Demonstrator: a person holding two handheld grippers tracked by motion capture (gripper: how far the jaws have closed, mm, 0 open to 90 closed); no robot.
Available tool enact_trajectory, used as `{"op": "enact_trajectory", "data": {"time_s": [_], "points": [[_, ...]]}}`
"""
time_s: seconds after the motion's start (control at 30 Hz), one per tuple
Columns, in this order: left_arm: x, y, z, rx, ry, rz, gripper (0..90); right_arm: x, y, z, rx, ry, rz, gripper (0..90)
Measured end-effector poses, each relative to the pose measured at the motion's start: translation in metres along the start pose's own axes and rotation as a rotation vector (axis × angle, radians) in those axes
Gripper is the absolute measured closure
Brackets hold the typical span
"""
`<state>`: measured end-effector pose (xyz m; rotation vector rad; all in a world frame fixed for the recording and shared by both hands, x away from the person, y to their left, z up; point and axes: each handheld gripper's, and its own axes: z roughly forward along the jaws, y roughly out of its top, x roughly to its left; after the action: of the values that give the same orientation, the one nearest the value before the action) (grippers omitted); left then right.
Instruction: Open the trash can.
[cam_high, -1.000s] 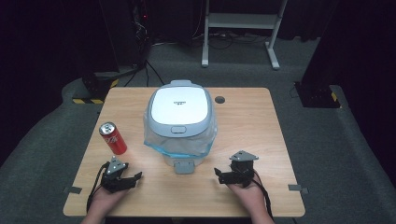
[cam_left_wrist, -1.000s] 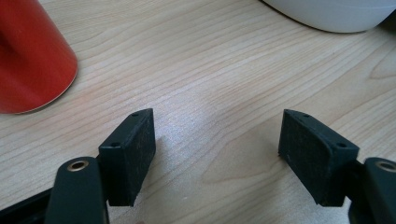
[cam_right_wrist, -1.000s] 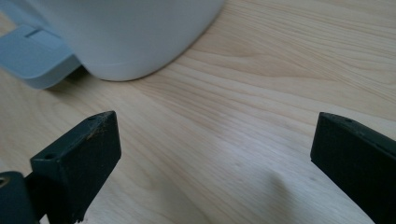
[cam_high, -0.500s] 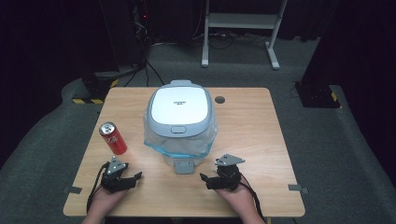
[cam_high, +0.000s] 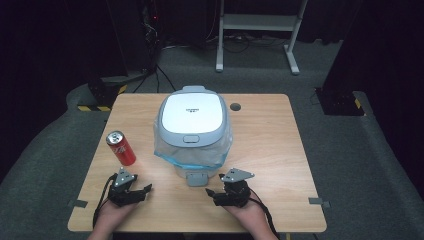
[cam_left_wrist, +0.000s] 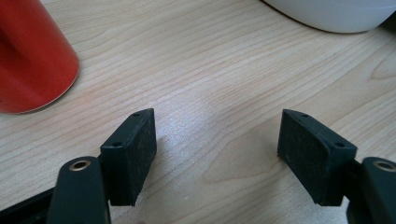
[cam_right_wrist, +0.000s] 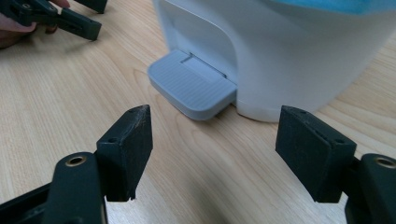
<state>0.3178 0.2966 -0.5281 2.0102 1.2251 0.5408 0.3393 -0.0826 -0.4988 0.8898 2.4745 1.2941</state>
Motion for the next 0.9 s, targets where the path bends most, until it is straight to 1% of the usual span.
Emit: {"op": "enact_trajectory", "data": {"time_s": [0.07, 0.13, 0.2, 0.3, 0.33, 0.4, 0.47, 0.6, 0.63, 0.67, 0.7, 0.8, 0.9], "points": [[0.0, 0.0, 0.0, 0.001, 0.003, 0.004, 28.1, 0.002, 0.001, 0.003, 0.007, 0.012, 0.003, 29.7], [0.0, 0.0, 0.0, 0.0, 0.003, 0.004, 28.1, 0.003, 0.002, 0.006, 0.011, 0.043, 0.002, 32.3], [0.0, 0.0, 0.0, 0.001, 0.001, 0.001, 28.1, 0.006, 0.003, 0.009, 0.016, 0.053, -0.003, 34.0], [0.0, 0.0, 0.0, 0.002, 0.003, 0.004, 28.2, 0.009, 0.006, 0.011, 0.021, 0.075, -0.014, 39.2], [0.0, 0.0, 0.0, 0.001, 0.004, 0.004, 28.2, 0.01, 0.007, 0.012, 0.018, 0.076, -0.027, 40.0], [0.0, 0.0, 0.0, 0.001, 0.002, 0.002, 28.2, 0.012, 0.009, 0.014, 0.013, 0.076, -0.038, 42.1], [0.0, 0.0, 0.0, 0.001, 0.003, 0.003, 28.2, 0.014, 0.012, 0.016, -0.001, 0.06, -0.054, 43.5], [0.0, 0.0, 0.0, 0.0, 0.001, 0.002, 28.1, 0.017, 0.017, 0.02, -0.032, 0.02, -0.062, 47.9], [0.0, 0.0, 0.0, -0.001, 0.0, 0.0, 28.1, 0.017, 0.017, 0.021, -0.034, 0.014, -0.063, 52.2], [0.0, 0.0, 0.0, 0.0, -0.001, -0.001, 28.1, 0.018, 0.018, 0.023, -0.038, 0.016, -0.061, 54.1], [0.0, 0.0, 0.0, -0.001, -0.002, -0.002, 28.0, 0.019, 0.018, 0.024, -0.041, 0.008, -0.065, 55.0], [0.0, 0.0, 0.0, -0.001, -0.002, -0.002, 28.1, 0.021, 0.019, 0.029, -0.04, -0.019, -0.076, 56.7], [0.0, 0.0, 0.0, -0.001, -0.001, 0.0, 28.1, 0.022, 0.019, 0.034, -0.026, -0.03, -0.078, 57.5]]}}
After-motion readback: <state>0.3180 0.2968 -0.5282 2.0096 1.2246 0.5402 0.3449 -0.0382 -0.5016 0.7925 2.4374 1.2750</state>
